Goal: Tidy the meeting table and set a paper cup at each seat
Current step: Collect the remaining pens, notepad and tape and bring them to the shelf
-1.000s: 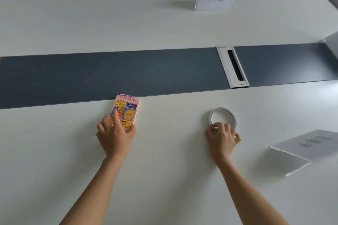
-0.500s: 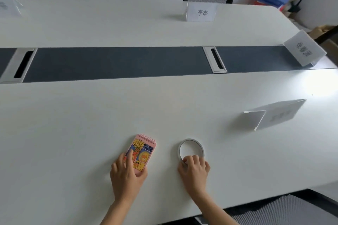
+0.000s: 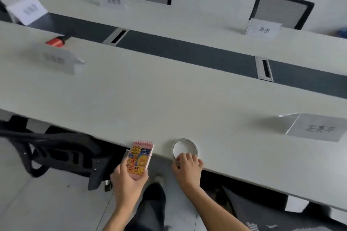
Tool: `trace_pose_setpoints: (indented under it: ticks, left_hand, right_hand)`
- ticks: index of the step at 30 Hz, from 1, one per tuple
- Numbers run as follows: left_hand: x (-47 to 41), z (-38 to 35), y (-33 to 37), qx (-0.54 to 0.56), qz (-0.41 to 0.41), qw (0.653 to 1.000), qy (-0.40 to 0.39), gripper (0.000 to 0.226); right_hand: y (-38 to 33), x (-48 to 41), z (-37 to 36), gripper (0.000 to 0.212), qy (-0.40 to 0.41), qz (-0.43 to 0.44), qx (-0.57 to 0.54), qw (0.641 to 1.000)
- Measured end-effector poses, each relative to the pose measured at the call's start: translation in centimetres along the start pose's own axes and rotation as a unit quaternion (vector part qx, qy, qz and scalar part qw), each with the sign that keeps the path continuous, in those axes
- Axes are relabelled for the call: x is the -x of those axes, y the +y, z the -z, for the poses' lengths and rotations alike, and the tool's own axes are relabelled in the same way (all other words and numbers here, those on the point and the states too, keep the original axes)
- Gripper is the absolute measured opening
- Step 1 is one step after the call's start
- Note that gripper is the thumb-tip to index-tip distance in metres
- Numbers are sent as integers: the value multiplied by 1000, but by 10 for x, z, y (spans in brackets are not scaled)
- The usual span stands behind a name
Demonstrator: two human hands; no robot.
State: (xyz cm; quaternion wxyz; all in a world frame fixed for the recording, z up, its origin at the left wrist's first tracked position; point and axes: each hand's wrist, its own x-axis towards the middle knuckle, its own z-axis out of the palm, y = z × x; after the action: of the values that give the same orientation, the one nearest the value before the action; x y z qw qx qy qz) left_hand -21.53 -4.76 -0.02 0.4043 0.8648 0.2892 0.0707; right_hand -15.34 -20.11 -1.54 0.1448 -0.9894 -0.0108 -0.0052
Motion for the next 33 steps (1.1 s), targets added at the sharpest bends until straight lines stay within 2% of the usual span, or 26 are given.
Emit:
trace_pose_setpoints:
  ticks: [3, 6, 9, 11, 14, 17, 21, 24, 28, 33]
  left_hand:
    - [43, 29, -37, 33, 105, 993, 36, 76]
    - [77, 66, -64, 84, 218, 967, 104, 86]
    - [105, 99, -89, 103, 289, 937, 167, 90]
    - [122, 115, -104, 118, 318, 920, 195, 89]
    - [140, 137, -128, 125, 367, 901, 195, 73]
    - [154, 165, -152, 123, 378, 899, 182, 65]
    - [175, 230, -193, 144, 378, 891, 205, 79]
    - [193, 289, -236, 170, 398, 857, 278, 71]
    - [217, 350, -293, 220, 438, 793, 362, 58]
    - [231, 383, -337, 242, 482, 743, 397, 61]
  right_hand:
    - [-23, 51, -8, 12, -62, 98, -6, 993]
    - [-42, 90, -12, 23, -102, 200, 4, 975]
    - [-59, 116, -15, 13, -122, 244, 3, 962]
    - [-74, 132, -18, 14, -132, 257, -1, 957]
    - [-100, 156, -24, 19, -157, 294, 10, 943]
    - [-131, 180, -32, 23, -206, 307, 11, 929]
    - [-184, 219, -49, 24, -252, 308, -14, 917]
    - [-232, 256, -75, 11, -302, 322, -23, 897]
    - [-301, 301, -96, 22, -311, 391, -24, 866]
    - [-355, 325, -102, 18, -294, 442, -60, 845]
